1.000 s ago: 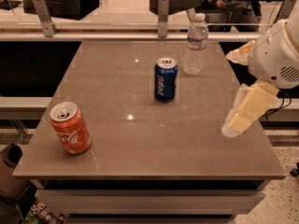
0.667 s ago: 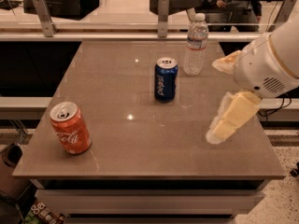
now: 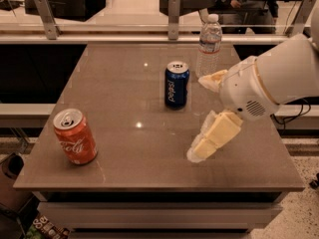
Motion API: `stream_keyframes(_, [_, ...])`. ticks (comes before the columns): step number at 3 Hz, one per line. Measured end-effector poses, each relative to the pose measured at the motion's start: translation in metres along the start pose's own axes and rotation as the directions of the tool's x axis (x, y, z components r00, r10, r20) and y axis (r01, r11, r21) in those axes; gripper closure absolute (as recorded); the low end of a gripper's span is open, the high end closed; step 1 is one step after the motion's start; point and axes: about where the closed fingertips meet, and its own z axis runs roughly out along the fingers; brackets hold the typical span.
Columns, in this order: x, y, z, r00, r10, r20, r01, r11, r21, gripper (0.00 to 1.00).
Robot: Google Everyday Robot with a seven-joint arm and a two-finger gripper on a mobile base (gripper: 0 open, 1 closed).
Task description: Move water bottle near coke can
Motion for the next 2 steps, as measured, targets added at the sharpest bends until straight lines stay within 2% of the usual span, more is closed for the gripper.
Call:
stream_keyframes(1, [-0.026, 0.001, 0.019, 0.997, 0.013, 0.083, -0.013, 0.9999, -0.001, 0.00])
stream_keyframes(2, [-0.059, -0.001, 0.033, 0.982, 0.021, 0.186, -0.021, 0.9998, 0.001, 0.00])
